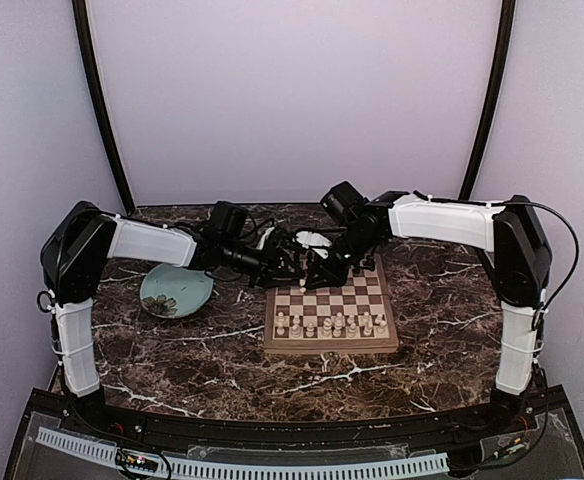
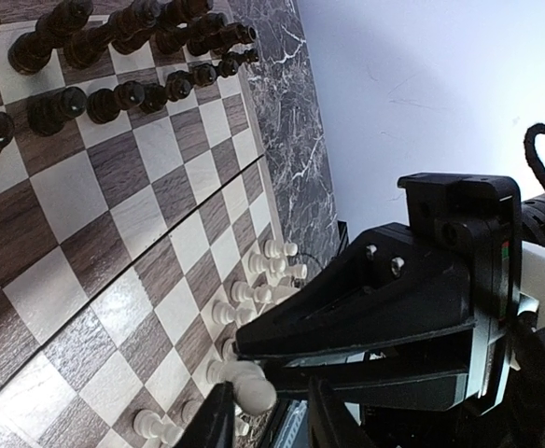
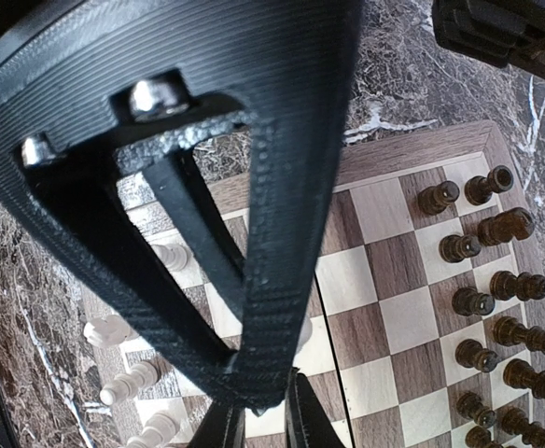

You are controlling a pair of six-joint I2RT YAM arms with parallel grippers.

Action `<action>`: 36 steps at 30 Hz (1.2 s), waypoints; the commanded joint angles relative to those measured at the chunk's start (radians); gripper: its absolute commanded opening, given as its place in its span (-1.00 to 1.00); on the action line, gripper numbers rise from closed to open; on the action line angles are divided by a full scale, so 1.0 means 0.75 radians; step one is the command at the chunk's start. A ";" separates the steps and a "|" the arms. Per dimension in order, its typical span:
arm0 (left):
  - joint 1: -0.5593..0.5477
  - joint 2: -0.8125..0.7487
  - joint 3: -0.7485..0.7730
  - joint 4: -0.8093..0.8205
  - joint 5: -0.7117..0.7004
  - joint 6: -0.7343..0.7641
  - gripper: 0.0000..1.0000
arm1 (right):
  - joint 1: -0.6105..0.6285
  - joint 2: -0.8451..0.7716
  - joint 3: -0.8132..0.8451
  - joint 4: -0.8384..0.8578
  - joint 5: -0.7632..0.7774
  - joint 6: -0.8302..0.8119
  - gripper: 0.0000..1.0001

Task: Set up the chess pieces on the board
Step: Pick up the pawn from the chess pile.

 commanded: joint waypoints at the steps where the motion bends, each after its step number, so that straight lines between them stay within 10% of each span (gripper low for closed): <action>1: -0.005 -0.007 -0.011 0.050 0.039 -0.003 -0.48 | 0.007 -0.047 0.026 0.029 -0.004 0.006 -0.70; 36: -0.005 -0.025 0.032 -0.099 -0.092 0.169 -0.77 | 0.007 -0.071 -0.044 0.039 -0.008 -0.005 -0.69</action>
